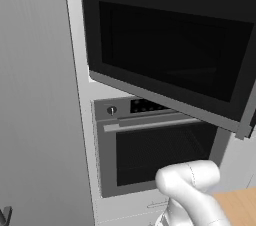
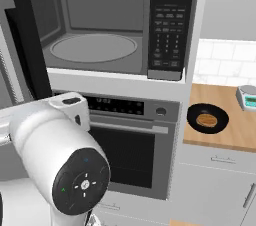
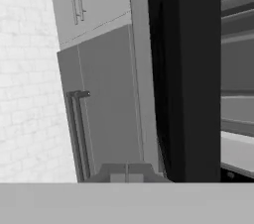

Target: Open the microwave, place the bowl with waffle inside the microwave, then close the microwave door and turn it on.

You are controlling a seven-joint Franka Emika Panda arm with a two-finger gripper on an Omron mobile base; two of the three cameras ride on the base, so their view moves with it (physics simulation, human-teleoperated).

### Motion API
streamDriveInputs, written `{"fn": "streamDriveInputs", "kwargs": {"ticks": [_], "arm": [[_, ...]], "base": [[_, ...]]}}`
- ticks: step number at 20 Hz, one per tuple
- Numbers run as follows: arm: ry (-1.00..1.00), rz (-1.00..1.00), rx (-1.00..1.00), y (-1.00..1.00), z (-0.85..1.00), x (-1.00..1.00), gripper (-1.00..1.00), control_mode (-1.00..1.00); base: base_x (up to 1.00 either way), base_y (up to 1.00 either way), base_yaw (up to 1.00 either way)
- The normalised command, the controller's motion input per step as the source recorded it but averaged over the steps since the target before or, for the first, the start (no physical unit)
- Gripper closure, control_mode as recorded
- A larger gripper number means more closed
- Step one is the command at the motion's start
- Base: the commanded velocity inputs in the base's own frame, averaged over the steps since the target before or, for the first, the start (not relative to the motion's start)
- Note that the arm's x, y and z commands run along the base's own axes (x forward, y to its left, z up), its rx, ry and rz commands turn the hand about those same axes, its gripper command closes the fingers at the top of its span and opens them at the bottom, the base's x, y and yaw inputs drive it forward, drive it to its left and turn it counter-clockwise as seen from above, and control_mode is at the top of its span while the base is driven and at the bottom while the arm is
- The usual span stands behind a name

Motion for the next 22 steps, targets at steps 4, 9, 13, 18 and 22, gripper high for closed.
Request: {"fn": "streamDriveInputs", "kwargs": {"ticks": [4,9,13,18,22], "arm": [[0.01,0.11,0.05,-0.69,0.27,0.34,1.00,-1.00],[-0.09,0.29,0.06,-0.72,0.07,-0.39,1.00,-1.00],[0.00,0.19,0.02,-0.01,0.00,0.74,1.00,-1.00],[0.02,0.14,0.06,-0.01,-0.02,1.00,1.00,-1.00],[-0.06,0.15,0.00,0.29,-0.37,0.76,1.00,-1.00]], "base": [[0.00,0.00,0.00],[0.00,0.00,0.00],[0.00,0.00,0.00],[0.00,0.00,0.00],[0.00,0.00,0.00]]}}
